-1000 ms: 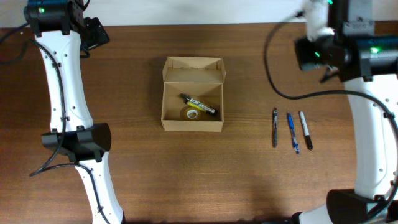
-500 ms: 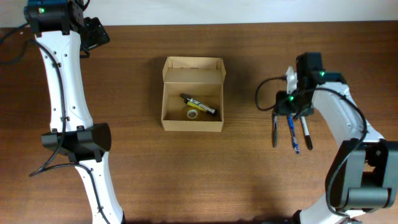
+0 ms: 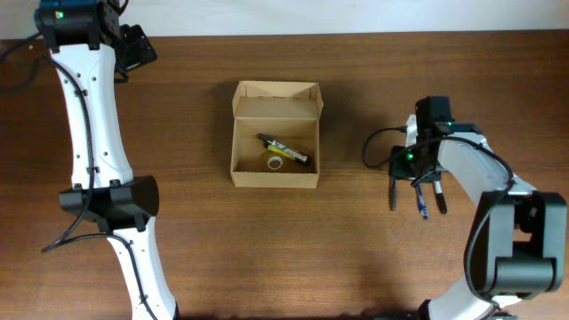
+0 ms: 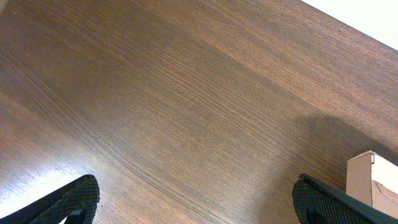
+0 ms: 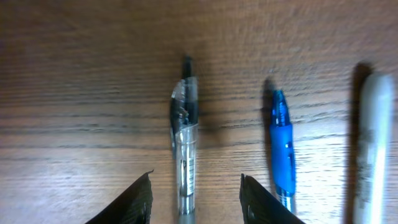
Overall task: Pack container
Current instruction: 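Grasp the black pen with the right gripper, then carry the black pen over the box and lower it in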
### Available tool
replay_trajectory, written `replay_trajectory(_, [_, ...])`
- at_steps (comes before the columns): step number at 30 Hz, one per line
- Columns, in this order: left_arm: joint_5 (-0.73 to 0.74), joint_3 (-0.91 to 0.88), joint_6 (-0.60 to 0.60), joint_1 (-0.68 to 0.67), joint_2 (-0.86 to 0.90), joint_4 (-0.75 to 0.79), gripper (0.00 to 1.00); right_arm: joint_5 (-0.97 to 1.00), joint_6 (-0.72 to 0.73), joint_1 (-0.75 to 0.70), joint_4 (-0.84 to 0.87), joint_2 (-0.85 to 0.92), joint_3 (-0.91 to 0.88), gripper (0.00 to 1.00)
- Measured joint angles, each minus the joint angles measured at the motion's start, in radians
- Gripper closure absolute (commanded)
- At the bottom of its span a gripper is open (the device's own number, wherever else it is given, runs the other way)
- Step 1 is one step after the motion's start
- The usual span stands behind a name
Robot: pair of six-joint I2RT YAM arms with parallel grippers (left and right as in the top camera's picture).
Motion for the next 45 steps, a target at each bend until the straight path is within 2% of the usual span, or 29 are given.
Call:
replay_trajectory(5, [0.000, 0.000, 0.000, 0.000, 0.000, 0.000, 0.00, 0.003, 0.030, 0.000, 0.007, 0.041, -0.017, 0.59])
replay_trajectory(6, [0.000, 0.000, 0.000, 0.000, 0.000, 0.000, 0.00, 0.004, 0.033, 0.000, 0.010, 0.041, -0.017, 0.62])
replay_trajectory(8, [0.000, 0.000, 0.000, 0.000, 0.000, 0.000, 0.00, 0.009, 0.035, 0.000, 0.010, 0.042, -0.017, 0.74])
replay_trajectory(10, [0.000, 0.000, 0.000, 0.000, 0.000, 0.000, 0.00, 0.014, 0.041, 0.000, 0.011, 0.043, -0.017, 0.93])
replay_trajectory(11, [0.000, 0.000, 0.000, 0.000, 0.000, 0.000, 0.00, 0.016, 0.040, 0.000, 0.013, 0.044, -0.017, 0.96])
replay_trajectory(18, [0.000, 0.000, 0.000, 0.000, 0.000, 0.000, 0.00, 0.022, 0.048, 0.000, 0.003, 0.044, -0.014, 0.96])
replay_trajectory(21, [0.000, 0.000, 0.000, 0.000, 0.000, 0.000, 0.00, 0.007, 0.028, 0.000, -0.061, 0.060, 0.019, 0.96])
replay_trajectory(24, [0.000, 0.000, 0.000, 0.000, 0.000, 0.000, 0.00, -0.018, -0.007, 0.002, -0.158, 0.072, 0.099, 0.96])
replay_trajectory(27, [0.000, 0.000, 0.000, 0.000, 0.000, 0.000, 0.00, -0.042, -0.066, 0.016, -0.247, 0.072, 0.257, 0.96])
replay_trajectory(31, [0.000, 0.000, 0.000, 0.000, 0.000, 0.000, 0.00, -0.057, -0.181, 0.069, -0.369, 0.070, 0.563, 0.96])
replay_trajectory(36, [0.000, 0.000, 0.000, 0.000, 0.000, 0.000, 0.00, -0.066, -0.363, 0.206, -0.422, 0.057, 0.873, 0.96])
replay_trajectory(39, [0.000, 0.000, 0.000, 0.000, 0.000, 0.000, 0.00, -0.070, -0.502, 0.320, -0.424, 0.035, 0.945, 0.96])
replay_trajectory(45, [0.000, 0.000, 0.000, 0.000, 0.000, 0.000, 0.00, -0.082, -0.798, 0.537, -0.455, 0.051, 0.951, 0.96])
